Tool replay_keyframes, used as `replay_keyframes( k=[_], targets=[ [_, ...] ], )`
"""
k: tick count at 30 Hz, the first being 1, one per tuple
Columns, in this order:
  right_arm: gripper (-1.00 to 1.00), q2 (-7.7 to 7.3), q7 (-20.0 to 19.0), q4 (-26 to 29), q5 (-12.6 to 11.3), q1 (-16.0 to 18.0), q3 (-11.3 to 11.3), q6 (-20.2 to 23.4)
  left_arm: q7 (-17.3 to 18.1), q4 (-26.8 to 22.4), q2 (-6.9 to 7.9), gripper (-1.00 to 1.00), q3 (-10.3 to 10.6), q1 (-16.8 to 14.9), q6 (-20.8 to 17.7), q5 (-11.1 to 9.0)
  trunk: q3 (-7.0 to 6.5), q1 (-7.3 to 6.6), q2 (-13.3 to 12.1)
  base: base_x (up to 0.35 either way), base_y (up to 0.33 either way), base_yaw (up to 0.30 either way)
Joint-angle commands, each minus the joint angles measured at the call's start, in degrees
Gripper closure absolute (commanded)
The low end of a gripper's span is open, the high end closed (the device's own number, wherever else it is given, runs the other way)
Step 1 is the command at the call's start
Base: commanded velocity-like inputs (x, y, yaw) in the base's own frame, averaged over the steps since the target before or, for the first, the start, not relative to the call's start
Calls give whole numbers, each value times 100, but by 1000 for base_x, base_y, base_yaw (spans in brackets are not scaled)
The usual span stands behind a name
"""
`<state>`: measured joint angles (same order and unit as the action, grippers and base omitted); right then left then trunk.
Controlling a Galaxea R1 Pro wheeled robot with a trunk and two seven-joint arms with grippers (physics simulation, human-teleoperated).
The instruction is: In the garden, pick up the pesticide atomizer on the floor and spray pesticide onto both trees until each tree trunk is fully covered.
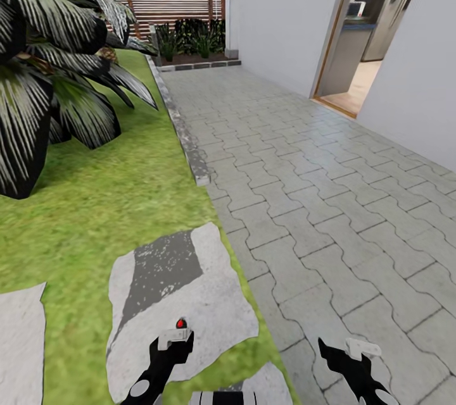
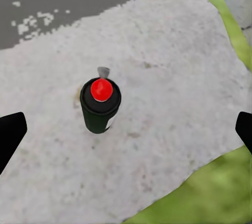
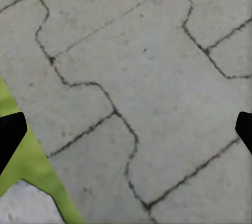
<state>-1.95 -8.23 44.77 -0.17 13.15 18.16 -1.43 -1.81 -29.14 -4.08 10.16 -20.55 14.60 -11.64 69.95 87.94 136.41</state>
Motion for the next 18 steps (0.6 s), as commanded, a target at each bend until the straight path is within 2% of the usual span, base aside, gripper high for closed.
replay_keyframes(
  k=[1,18],
  targets=[
    [-100,3,-42,-4,-2,3,21,-15,-19,5,5,-100,39,-5,24,-59,12,-1,1,45,-16,0],
    [-100,2,-47,-4,-9,3,18,10,-20,5,4,-100,39,-2,26,-61,92,-1,1,7,-3,0]
  ],
)
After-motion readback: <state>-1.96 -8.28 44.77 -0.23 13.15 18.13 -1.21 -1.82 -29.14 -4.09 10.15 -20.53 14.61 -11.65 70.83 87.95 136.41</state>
